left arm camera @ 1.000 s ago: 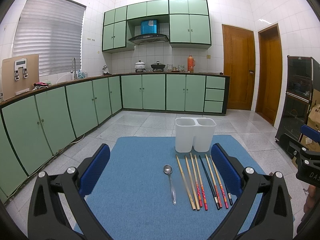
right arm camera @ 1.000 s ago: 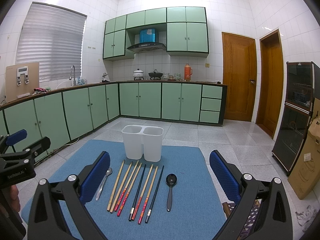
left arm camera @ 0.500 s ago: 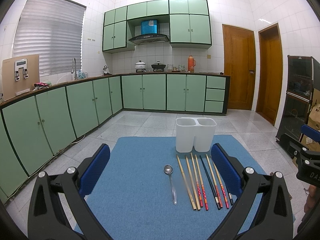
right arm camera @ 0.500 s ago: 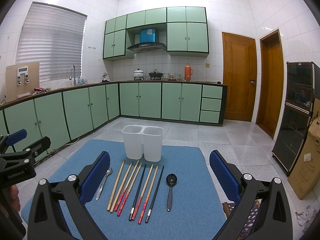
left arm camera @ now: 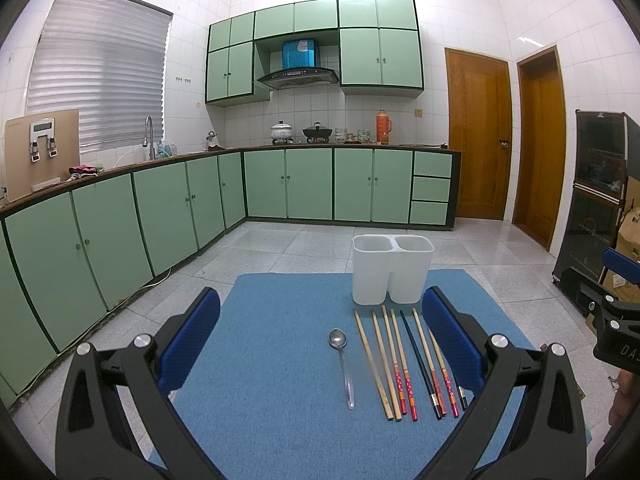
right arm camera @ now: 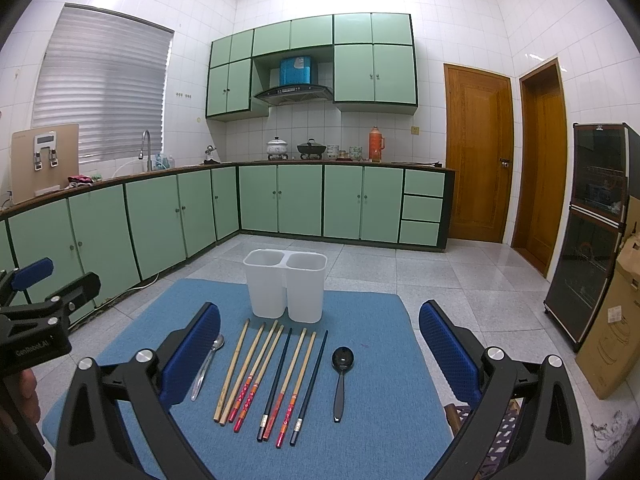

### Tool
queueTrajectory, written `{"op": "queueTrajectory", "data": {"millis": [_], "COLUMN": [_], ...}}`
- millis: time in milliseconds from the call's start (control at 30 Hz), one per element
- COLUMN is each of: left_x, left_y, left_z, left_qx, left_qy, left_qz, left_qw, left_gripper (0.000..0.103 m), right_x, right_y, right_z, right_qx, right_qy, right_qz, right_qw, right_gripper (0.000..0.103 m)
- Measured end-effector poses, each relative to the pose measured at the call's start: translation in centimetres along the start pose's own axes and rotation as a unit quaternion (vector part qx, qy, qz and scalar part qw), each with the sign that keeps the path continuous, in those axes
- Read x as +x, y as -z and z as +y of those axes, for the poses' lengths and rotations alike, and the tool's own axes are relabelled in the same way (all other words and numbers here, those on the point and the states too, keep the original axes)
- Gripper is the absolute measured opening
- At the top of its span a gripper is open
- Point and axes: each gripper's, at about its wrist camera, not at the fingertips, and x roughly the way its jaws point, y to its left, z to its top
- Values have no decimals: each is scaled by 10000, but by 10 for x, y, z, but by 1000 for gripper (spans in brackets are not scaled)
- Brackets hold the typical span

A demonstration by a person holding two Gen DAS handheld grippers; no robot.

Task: Organize utensils

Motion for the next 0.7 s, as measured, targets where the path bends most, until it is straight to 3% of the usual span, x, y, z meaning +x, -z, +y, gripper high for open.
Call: {"op": "queueTrajectory", "data": {"millis": [233, 333, 500, 700], "left_x": [3, 16, 67, 147], "left_y": [1, 5, 12, 21], "left_z": [6, 15, 41, 52], "left_qx": [19, 40, -73, 139], "left_qy": [-36, -133, -325, -407], "left_qz": [37, 250, 963, 1848], "left_qw": [10000, 9996, 9948, 9818], "left_gripper": [98, 98, 98, 98], "right_x": [3, 11, 56, 132], "right_y": [1, 2, 13, 18], "right_z": [0, -4, -26, -48], "right_qx": [-2, 19, 41, 258], "right_qy": [-1, 0, 187, -117], "right_qz": [37, 160, 835, 1898], "right_qw": [10000, 9999, 9963, 9814], "right_gripper": [97, 97, 97, 93]}}
